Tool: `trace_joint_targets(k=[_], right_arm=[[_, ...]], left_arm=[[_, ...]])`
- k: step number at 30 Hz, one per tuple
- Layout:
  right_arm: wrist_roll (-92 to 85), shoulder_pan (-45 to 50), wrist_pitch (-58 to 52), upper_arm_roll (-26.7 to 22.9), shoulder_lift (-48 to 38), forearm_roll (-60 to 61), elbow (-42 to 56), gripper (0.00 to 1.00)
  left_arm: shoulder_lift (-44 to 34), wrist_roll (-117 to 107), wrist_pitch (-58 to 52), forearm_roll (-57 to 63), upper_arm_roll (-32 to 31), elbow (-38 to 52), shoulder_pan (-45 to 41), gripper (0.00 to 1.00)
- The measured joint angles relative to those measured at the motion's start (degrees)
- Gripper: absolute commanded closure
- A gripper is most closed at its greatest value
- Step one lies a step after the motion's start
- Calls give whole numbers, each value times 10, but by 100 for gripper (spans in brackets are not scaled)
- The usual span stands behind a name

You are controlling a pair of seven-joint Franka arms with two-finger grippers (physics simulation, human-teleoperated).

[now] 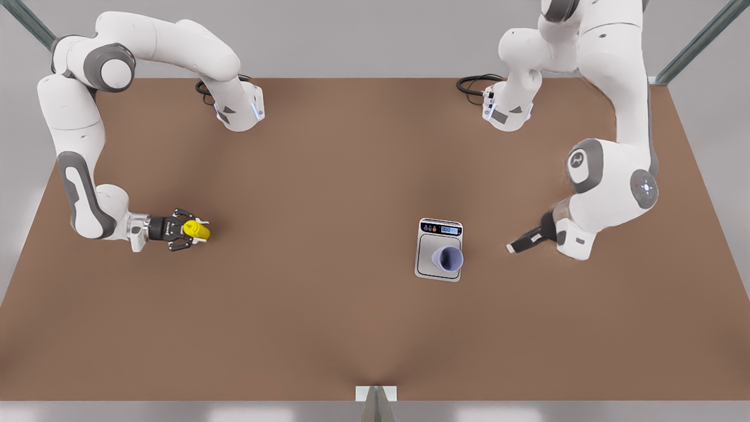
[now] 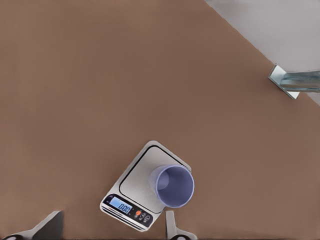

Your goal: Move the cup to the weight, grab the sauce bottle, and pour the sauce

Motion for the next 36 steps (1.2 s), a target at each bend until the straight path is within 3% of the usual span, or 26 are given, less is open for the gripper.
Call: trace_joint_targets(k=[3, 6, 8, 19, 20, 23, 25, 29, 33, 36], right_arm=[[31, 6, 0, 1, -54, 0, -5, 59], [96, 94, 45, 1, -120, 15, -6, 59], [157, 151, 96, 0, -145, 34, -2, 59], [351, 383, 354, -7, -180, 49, 9, 59], [360, 408, 365, -19, -180, 48, 13, 59], [430, 567, 366, -157, -180, 47, 37, 59], [485, 639, 366, -208, -177, 35, 69, 59], [608, 693, 361, -216, -158, -1, 153, 58], [781, 744, 321, -217, -104, -115, 261, 58], [844, 773, 321, -218, -102, -142, 274, 58]], left_arm=[[-80, 145, -134, 37, 23, 0, 62, 0], [-141, 216, -212, 131, 22, -2, 87, 0], [-165, 219, -228, 171, 22, -2, -28, 0], [-176, 270, -239, 262, 21, -14, -6, 0], [-175, 270, -239, 263, 22, -14, -7, 0], [-162, 269, -239, 265, 22, -13, -8, 0], [-156, 269, -239, 265, 23, -13, -6, 0], [-135, 269, -238, 266, 23, -12, -8, 0], [-136, 269, -238, 266, 24, -12, -5, 0], [-135, 270, -238, 266, 24, -12, -8, 0]])
